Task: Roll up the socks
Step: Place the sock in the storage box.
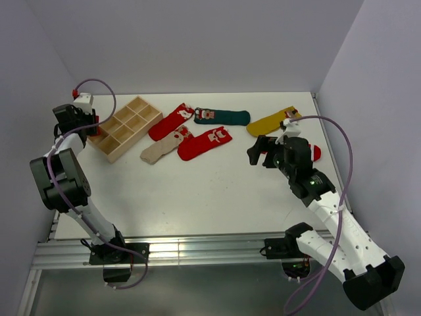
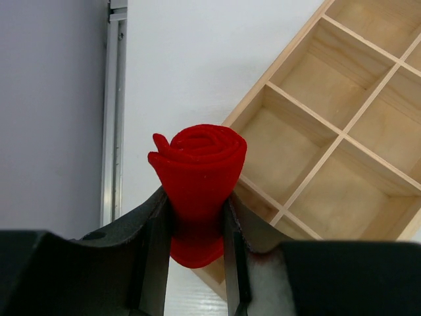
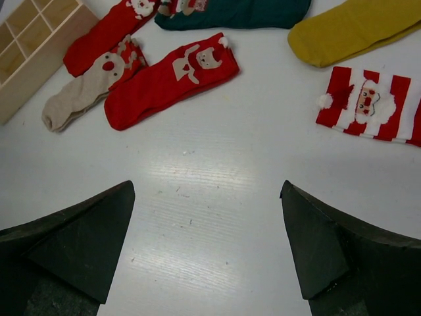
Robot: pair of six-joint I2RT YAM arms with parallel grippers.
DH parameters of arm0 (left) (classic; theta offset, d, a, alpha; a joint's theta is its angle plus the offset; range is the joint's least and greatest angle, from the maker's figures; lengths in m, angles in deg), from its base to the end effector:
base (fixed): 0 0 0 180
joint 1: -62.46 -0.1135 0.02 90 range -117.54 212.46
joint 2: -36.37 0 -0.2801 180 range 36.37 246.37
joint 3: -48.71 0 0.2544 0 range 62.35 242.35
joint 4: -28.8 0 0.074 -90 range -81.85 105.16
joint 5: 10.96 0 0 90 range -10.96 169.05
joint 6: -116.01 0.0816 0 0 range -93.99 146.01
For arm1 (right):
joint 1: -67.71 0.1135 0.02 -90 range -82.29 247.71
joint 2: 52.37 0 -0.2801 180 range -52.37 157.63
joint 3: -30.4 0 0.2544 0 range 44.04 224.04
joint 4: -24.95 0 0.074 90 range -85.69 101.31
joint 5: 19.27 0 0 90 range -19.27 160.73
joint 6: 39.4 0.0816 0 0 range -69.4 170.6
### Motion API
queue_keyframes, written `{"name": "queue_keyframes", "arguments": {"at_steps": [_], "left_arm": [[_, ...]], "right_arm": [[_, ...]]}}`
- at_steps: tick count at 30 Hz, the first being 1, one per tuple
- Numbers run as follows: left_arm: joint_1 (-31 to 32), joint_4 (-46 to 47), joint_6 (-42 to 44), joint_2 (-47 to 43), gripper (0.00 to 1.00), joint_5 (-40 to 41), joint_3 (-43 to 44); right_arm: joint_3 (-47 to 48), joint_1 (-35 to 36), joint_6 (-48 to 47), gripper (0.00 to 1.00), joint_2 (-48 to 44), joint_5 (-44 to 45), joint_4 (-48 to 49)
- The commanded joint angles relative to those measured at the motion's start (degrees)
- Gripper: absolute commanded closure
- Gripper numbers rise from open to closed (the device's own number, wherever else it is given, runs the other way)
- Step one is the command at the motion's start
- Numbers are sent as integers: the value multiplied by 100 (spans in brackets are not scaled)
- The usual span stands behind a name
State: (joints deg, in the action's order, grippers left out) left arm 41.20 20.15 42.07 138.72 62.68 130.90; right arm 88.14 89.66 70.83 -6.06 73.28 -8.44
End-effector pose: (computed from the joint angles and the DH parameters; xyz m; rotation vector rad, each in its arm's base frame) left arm 0.4297 0.1425 0.2260 0.0809 2.0516 0.1084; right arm 0.2055 0.0789 0.3083 0.0000 1.9797 0.4397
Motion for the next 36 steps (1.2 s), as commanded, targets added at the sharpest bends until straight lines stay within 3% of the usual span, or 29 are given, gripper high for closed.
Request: {"name": "queue_keyframes", "arguments": {"at_steps": [1,22,36], "left_arm": [[-10,529,108,136,100,-421,246],[-116,916,126,374,100,-412,-334],[-168,81,205,488,100,-201,-79]], "right_arm": [[310,-25,-177,1,168,-70,103],[178,-16,-379,1,125,-184,182],[240,-16,-450,2,142,-123,111]]}}
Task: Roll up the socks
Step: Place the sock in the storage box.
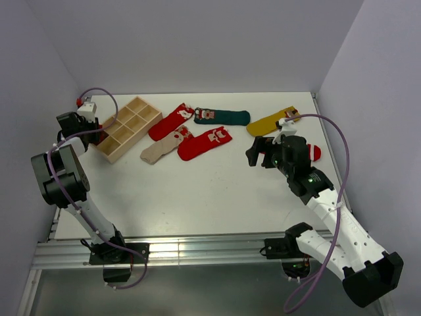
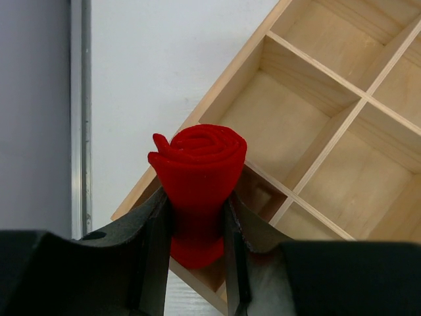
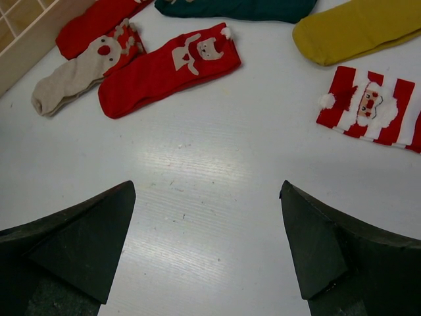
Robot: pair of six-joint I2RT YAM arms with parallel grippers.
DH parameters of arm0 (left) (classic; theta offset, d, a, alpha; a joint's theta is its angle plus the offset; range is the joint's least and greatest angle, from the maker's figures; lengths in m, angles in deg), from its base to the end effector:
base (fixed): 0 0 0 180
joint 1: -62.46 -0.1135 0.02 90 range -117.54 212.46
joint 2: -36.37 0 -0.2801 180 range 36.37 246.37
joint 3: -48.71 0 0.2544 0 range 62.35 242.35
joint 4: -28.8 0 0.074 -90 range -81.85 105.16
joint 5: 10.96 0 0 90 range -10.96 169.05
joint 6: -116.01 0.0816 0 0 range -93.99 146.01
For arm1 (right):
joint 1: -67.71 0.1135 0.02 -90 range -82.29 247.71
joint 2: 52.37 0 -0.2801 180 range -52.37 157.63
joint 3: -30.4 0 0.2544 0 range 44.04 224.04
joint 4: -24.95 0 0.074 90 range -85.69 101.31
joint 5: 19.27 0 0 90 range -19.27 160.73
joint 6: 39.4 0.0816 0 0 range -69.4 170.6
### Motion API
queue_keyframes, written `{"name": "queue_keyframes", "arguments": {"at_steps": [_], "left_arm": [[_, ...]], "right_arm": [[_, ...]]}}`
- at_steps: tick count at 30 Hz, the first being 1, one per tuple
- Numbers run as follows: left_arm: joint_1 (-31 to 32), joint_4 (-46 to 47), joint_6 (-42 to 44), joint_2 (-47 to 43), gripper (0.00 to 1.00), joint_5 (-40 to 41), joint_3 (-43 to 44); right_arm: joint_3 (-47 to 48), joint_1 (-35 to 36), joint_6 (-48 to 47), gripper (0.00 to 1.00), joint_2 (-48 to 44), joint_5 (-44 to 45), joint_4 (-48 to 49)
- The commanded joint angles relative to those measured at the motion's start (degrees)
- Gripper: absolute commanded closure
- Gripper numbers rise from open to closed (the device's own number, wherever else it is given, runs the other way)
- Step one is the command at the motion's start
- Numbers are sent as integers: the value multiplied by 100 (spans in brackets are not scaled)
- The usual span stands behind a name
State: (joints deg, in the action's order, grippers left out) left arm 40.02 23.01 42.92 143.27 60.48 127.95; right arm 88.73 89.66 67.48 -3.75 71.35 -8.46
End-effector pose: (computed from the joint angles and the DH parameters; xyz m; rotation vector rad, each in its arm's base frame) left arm 0.4286 0.1489 0.1800 0.0836 2.1195 0.0576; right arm 0.2119 0.0844 0.3040 -0.0818 2.0080 0.4261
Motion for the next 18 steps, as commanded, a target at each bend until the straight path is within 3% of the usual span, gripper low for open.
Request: {"name": "queue_keyframes", "arguments": {"at_steps": [1,18], "left_arm": [[-50,-284,120,34,100,37,216],[-50,-2112,-653,859,100,951,1436]], "right_arm": [[155,-16,-115,2,-98,87,122],[75,-16,-107,2,-142,184,193]]}}
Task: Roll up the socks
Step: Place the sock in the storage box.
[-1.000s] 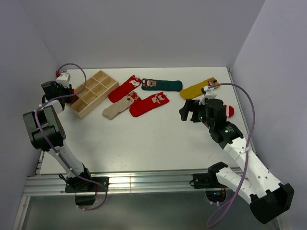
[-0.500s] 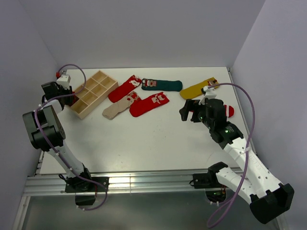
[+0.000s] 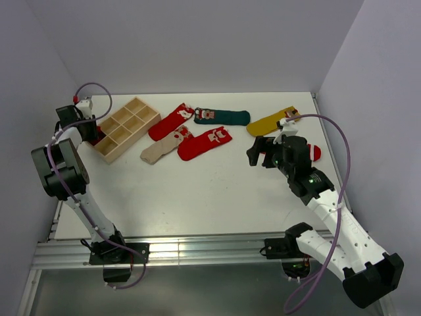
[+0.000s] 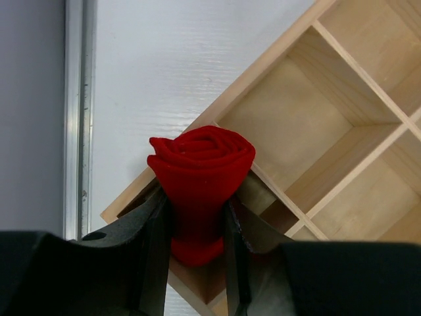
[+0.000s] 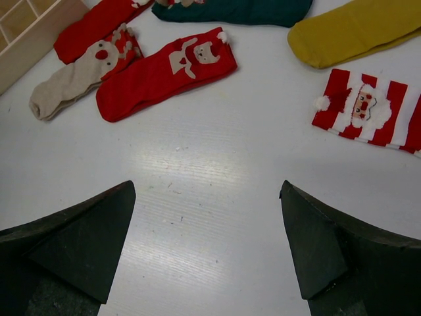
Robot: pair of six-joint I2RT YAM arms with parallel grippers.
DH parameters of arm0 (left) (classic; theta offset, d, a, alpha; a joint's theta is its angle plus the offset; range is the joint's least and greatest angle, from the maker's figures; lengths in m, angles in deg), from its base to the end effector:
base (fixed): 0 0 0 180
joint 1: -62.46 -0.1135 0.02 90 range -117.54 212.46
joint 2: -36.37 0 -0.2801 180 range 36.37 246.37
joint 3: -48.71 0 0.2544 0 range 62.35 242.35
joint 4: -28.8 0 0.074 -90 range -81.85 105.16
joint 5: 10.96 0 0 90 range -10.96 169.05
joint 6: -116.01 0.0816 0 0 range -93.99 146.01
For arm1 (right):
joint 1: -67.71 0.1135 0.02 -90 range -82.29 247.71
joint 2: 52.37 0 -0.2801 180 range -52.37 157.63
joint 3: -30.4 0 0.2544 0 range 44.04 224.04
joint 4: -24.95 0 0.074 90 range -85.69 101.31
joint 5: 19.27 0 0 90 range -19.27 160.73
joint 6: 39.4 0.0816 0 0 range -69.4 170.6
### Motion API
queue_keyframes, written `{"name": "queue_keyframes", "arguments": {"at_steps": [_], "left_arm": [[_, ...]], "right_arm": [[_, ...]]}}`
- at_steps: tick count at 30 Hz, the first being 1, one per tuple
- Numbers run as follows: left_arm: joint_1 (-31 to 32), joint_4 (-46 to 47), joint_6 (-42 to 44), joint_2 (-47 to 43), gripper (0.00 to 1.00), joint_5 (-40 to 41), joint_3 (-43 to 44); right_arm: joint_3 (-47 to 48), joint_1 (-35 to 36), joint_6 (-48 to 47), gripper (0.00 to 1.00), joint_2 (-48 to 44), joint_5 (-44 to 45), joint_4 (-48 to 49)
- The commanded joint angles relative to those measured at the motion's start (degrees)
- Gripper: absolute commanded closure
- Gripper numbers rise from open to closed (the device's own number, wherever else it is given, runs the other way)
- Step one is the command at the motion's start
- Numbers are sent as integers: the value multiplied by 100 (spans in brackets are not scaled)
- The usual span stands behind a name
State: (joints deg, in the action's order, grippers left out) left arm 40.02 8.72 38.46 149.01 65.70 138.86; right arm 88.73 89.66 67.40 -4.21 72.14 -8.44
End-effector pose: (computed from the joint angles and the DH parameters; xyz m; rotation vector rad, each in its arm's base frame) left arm 0.4470 0.1642 0.1709 -0.0821 2.2882 0.0460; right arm 0.2109 0.0828 0.3058 -0.0736 1.9982 0.4140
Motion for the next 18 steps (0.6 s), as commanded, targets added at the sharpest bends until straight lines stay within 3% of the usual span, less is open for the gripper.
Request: {"name": "queue_keyframes", "arguments": {"at_steps": [1,11,18], "left_arm": [[-42,-762,-234,328,100,507,408],[116,-1386,-6,750,100,1290,724],[213,-2001,-155,1383,100,1308,1436]], "right_arm": [[75,-16,-89,2,-96,105,199],[84,-16,-115,2,-44,96,226],[40,-16,-115,2,-44,87,226]]}}
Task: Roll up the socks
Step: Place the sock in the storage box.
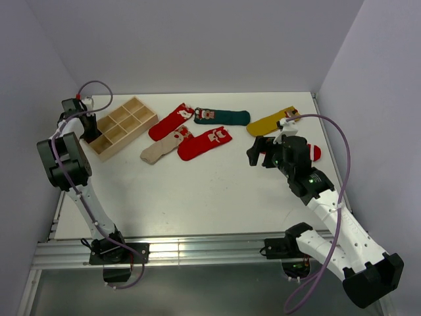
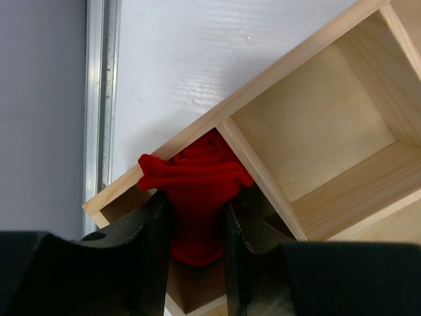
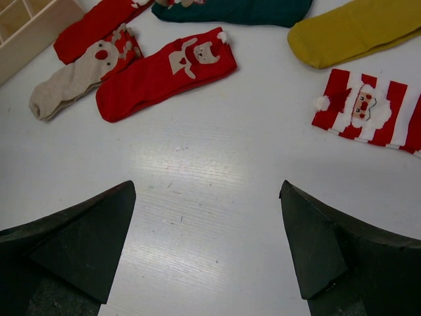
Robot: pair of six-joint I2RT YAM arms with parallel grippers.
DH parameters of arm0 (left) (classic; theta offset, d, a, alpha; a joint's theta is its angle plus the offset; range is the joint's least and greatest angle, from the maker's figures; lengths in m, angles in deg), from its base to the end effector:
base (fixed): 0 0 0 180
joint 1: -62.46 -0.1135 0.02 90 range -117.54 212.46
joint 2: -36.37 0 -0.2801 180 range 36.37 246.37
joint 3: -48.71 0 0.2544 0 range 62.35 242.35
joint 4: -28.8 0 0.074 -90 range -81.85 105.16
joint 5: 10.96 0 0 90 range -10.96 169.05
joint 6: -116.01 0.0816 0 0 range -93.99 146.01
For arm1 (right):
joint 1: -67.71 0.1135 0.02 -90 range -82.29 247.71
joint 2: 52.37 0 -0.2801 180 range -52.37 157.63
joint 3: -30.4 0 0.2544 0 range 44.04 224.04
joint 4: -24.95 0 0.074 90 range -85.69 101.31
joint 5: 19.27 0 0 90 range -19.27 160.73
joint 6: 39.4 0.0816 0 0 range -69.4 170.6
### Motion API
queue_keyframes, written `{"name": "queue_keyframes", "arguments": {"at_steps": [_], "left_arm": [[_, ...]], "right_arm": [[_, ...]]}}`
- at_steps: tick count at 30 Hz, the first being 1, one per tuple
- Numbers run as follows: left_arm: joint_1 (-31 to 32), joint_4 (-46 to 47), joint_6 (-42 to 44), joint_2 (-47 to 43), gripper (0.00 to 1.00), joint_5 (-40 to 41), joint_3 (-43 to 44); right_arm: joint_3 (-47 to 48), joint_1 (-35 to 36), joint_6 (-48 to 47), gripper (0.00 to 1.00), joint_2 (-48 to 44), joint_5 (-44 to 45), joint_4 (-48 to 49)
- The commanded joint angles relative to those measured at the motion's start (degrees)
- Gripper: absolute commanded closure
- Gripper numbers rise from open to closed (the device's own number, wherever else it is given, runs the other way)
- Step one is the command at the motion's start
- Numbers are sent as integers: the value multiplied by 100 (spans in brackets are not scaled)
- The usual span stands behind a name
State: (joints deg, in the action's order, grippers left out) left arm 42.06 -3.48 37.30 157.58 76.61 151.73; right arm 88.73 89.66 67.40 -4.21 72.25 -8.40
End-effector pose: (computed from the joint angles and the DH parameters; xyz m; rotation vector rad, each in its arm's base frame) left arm 0.4753 0.1731 0.1537 -0.1767 2.4538 0.1912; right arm 0.2110 0.0827 0.3059 -0.0723 1.9973 0.4123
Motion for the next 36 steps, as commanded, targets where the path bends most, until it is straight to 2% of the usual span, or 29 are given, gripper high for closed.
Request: {"name": "queue_keyframes", "arguments": {"at_steps": [1,9,10,20,25,31,36], "left_arm": [[10,-834,-39,649,100,217,202],[1,-1301,-118,896,98,-178,580],[10,-1283,-109,844,91,-248,563],[45,-861,-188,88,57,-152,141],[72,-817,-285,-88,47,-90,210],[80,-703,-452,-255,41,50,273],[89,-458,-628,-536,41,-81,281]], "right_arm": [[31,-25,-124,2,-44,85,213],[-13,-16,-142,2,-88,94,230],[-13,-16,-142,2,-114,103,221],[-100,-16,-133,2,-211,59,318],[-136,-16,-142,2,-255,76,344],[-136,-16,-150,2,-272,68,344],[-153,-16,-142,2,-263,42,379]]}}
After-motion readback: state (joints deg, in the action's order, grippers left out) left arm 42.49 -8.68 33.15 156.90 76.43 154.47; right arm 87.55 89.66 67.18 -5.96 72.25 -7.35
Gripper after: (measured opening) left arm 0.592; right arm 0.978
